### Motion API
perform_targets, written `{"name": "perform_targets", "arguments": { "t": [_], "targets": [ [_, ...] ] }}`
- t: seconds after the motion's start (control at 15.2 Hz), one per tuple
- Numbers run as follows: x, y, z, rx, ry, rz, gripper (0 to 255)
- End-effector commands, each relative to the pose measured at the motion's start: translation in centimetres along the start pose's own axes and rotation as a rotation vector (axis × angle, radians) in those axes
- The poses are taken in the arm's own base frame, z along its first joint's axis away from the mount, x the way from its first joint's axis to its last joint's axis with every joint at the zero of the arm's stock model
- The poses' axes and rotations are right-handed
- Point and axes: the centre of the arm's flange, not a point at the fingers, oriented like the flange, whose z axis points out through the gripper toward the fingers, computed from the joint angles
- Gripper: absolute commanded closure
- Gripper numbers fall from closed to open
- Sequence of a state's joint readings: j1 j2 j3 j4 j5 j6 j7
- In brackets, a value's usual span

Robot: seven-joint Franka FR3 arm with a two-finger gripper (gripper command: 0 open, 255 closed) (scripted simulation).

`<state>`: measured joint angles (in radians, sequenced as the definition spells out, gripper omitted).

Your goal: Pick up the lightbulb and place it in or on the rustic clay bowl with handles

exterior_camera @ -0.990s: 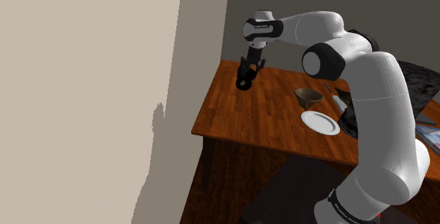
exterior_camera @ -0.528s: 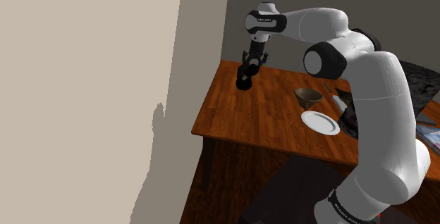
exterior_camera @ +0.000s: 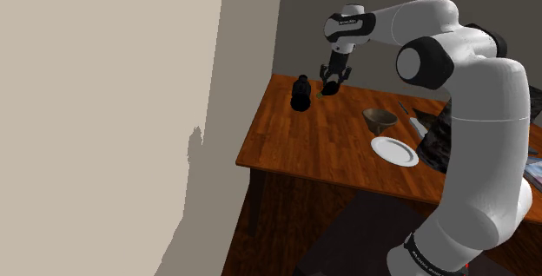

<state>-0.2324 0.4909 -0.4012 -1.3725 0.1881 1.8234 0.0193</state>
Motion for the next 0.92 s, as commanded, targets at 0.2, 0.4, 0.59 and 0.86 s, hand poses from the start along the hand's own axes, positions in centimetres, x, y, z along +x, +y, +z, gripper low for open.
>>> {"name": "perform_targets", "arguments": {
  "t": [0.2,0.4,0.59,0.86],
  "targets": [
    [-0.8,6.7,0.0,0.0,0.0,-0.001,255],
    [-1.4,10.6,-0.1,0.0,0.0,-0.001,255],
    [-2.0,14.5,-0.2,0.0,0.0,-0.001,255],
    [-2.8,19.7,-0.4,0.0,0.0,-0.001,255]
  ]
}}
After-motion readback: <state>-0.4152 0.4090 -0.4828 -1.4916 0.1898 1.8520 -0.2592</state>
